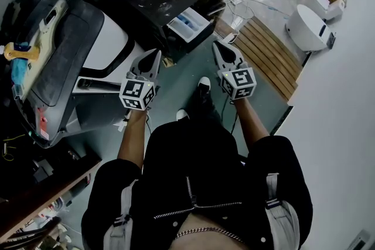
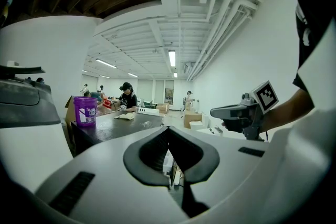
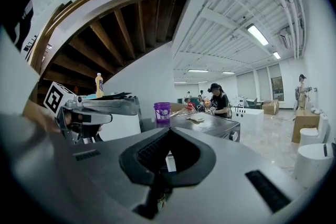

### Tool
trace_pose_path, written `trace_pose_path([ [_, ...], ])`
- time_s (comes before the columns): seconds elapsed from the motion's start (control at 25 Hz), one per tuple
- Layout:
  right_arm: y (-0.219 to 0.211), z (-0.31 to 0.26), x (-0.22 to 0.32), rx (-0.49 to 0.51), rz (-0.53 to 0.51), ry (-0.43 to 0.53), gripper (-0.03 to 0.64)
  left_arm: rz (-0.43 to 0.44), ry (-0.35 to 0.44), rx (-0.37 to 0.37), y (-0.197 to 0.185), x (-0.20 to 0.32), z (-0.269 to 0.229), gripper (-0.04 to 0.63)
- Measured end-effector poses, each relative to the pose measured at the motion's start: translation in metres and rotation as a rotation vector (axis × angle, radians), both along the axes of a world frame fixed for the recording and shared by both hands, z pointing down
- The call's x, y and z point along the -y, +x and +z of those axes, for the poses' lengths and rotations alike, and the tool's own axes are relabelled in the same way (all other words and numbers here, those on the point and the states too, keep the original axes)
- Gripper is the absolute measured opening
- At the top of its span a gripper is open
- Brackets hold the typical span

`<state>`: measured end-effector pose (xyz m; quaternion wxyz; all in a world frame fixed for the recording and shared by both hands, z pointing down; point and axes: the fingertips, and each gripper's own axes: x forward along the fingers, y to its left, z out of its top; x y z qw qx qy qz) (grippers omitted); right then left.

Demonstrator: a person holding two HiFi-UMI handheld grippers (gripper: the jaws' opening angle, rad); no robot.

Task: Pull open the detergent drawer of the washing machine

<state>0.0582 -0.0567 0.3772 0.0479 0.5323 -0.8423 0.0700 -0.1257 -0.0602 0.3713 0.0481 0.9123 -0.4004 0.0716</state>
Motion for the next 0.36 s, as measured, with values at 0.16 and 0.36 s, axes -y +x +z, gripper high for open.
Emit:
trace_pose_path([
  [0.16,0.0013,0.0021,0.0024,0.0,0.001,0.002,0.006,-0.001,-0.006,-0.002,-0.0001,0.0016,0.0017,0.018],
  [0.36,0.0045,0.0013,0.0054,0.0,-0.004,0.003,0.006,0.002,-0.005,-0.01,0.0049,0.0056,0.0014,0.018],
])
